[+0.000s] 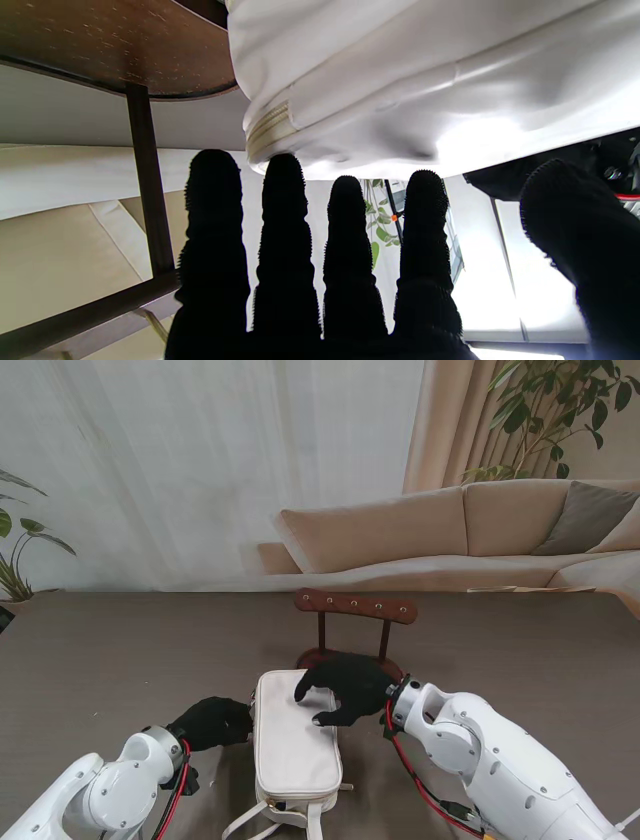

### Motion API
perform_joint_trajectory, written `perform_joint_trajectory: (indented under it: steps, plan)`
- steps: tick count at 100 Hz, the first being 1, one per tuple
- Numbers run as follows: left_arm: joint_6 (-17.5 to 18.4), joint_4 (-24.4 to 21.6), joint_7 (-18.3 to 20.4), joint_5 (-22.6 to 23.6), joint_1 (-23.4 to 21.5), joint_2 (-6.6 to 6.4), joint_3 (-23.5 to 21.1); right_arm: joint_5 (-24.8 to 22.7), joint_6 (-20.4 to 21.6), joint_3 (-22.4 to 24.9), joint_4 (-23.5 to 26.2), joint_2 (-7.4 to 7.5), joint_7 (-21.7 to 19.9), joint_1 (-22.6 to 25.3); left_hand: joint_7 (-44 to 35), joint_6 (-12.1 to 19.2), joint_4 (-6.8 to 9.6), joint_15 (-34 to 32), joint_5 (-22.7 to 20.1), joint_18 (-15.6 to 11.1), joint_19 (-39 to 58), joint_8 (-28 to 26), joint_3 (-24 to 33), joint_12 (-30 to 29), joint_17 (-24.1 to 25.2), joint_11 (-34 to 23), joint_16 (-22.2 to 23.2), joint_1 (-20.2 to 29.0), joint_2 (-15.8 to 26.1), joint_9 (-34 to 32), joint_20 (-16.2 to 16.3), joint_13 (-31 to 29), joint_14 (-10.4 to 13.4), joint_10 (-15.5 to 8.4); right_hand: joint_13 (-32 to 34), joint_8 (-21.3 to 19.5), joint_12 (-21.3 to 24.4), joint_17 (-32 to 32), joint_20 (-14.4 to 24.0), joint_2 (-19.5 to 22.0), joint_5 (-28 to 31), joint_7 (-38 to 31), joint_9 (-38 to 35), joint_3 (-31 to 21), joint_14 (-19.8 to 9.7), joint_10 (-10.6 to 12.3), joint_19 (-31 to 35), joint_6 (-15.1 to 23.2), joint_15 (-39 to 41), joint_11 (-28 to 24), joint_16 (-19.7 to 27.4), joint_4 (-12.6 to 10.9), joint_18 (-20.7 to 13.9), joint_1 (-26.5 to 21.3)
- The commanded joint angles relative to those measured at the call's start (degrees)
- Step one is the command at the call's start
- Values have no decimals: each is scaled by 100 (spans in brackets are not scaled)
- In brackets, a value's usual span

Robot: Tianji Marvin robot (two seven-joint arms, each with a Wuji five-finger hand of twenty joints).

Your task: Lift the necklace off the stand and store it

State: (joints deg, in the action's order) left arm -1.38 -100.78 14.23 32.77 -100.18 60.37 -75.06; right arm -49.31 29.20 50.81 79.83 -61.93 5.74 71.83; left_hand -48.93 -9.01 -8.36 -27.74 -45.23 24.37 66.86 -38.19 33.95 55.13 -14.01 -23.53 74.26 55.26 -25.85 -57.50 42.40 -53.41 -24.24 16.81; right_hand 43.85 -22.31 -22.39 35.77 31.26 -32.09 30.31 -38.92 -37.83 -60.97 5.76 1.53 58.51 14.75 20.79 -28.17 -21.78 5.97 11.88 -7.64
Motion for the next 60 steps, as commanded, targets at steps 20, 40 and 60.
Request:
perform_joint_trajectory:
  steps: [20, 40, 60]
  plan:
    - [12, 174, 147, -220, 194, 3, 185, -418, 667, 50, -280, -3, 741, 78, -745, -265, -75, -734, 296, -313, 474, -163, 71, 692, -138, -312, 556, 348, 159, -56, 91, 145, 238, -176, -648, 115, 402, -2289, -227, -268, -264, -170, 409, -54, -187, 437, -360, 177, -348, -35, 466, 172, -36, 318]
    - [47, 128, 181, -215, 135, -5, 135, -451, 1339, 67, -334, 28, 614, 20, -1123, -522, -284, -1717, 461, -355, 626, -810, -130, 1065, -179, -970, 1131, 657, 512, -105, 124, 97, 629, -173, -1082, 294, 652, -2528, -512, -541, -560, -108, 557, -66, -385, 490, -701, 142, -660, 190, 873, 308, -109, 431]
    - [118, -55, 338, -153, -36, -39, -49, -478, 1438, -12, -333, 59, 476, -10, -1464, -531, -436, -2415, 552, -372, 695, -1110, 53, 1296, -232, -1386, 1485, 599, 487, -135, 122, 115, 1010, -238, -1350, 478, 751, -2663, -616, -701, -991, 69, 904, -42, -374, 401, -853, 41, -832, 409, 1031, 414, -138, 638]
